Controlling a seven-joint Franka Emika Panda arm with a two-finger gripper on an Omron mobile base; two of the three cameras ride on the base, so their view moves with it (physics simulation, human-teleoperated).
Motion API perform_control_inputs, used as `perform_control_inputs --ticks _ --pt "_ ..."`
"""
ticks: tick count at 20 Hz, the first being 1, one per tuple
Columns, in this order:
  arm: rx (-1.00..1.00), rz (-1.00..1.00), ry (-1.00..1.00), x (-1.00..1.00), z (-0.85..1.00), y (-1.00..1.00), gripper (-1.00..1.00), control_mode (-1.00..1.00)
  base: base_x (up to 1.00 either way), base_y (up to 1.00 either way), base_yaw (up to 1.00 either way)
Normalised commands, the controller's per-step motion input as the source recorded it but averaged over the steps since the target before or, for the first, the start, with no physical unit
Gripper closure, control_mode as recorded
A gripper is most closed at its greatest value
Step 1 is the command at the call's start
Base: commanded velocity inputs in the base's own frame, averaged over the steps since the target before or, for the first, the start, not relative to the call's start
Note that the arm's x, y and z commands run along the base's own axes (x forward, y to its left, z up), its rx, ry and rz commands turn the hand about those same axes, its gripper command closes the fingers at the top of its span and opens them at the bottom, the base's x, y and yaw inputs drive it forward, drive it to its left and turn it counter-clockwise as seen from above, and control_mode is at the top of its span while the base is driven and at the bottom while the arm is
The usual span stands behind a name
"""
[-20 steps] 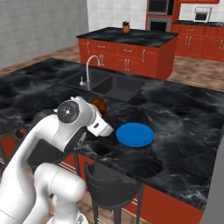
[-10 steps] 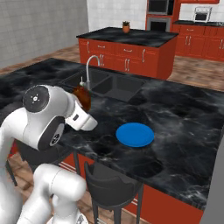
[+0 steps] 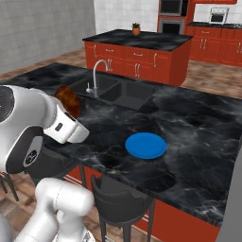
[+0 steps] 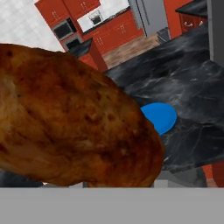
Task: Transport the chicken drumstick and squash to the fridge. Place the chicken drumstick on the rack containing meat and place the squash on the rack containing the vegetable, ensuring meats and vegetables are on different racks.
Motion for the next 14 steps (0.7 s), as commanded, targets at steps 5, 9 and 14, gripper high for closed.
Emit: perform_control_inputs --ticks 5,9,14 --pt "-0.02 0.01 -0.09 -0.52 0.41 0.11 1.00 -1.00 0.00 0.00 0.00" --pt "0.00 0.00 -0.01 -0.35 0.50 0.28 1.00 -1.00 0.00 0.00 0.00" --pt "0.00 0.00 0.00 0.00 0.00 0.00 1.00 1.00 0.00 0.63 0.00"
